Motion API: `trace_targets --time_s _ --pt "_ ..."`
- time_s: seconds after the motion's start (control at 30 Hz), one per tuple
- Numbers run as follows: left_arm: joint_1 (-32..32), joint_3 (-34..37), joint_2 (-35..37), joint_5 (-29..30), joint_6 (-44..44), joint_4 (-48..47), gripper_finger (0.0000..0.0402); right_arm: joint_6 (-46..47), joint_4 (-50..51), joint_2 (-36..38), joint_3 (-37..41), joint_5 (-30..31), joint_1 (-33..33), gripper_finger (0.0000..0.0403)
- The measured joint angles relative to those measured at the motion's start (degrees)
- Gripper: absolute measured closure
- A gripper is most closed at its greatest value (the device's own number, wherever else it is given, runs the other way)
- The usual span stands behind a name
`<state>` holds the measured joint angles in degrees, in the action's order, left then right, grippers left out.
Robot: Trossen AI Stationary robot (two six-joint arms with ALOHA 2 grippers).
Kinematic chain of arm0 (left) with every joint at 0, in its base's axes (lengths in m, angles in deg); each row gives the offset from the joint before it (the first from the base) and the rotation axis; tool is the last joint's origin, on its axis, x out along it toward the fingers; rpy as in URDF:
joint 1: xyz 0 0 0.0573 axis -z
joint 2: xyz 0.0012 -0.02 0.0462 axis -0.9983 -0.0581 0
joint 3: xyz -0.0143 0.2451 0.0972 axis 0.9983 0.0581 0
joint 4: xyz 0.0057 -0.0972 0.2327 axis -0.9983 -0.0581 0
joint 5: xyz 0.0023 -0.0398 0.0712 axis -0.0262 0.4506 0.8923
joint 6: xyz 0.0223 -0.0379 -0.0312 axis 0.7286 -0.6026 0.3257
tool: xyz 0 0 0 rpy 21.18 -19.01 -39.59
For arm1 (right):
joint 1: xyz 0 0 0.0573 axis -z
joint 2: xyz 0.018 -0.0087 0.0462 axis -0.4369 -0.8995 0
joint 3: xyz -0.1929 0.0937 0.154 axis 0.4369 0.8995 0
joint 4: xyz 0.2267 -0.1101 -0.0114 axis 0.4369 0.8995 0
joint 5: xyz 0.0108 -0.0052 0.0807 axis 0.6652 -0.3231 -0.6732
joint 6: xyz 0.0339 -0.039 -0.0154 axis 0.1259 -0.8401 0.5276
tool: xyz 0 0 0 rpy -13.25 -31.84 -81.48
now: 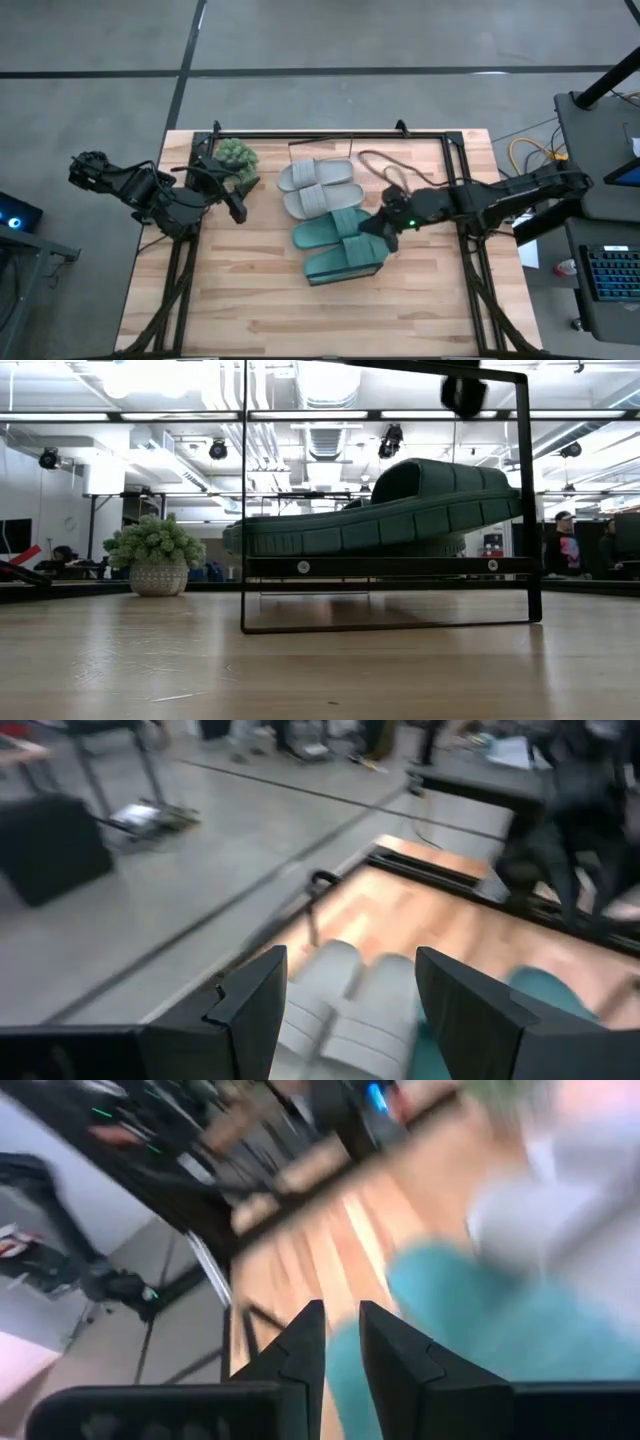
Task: Pick and place slides into the shelf
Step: Return to Home Position
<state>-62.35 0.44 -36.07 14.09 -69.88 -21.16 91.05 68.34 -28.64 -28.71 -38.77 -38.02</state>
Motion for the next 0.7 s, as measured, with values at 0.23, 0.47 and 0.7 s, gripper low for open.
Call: trace_targets --time_s 0.23,0.47,0.7 --pt "0.0 0.3 1.6 -16.4 5.0 5.0 0.0206 -25.8 -7.7 8.0 -0.1 4.9 -0.1 0.0377" --pt "0.0 6.0 6.4 -28.6 19.6 27.7 0.0275 -37.8 -7.6 14.9 -0.1 12.0 -0.1 0.0394" --pt "-4.5 14.3 10.5 -37.7 28.7 40.3 0.0382 -37.9 -7.5 16.0 -0.1 17.0 0.0 0.0394"
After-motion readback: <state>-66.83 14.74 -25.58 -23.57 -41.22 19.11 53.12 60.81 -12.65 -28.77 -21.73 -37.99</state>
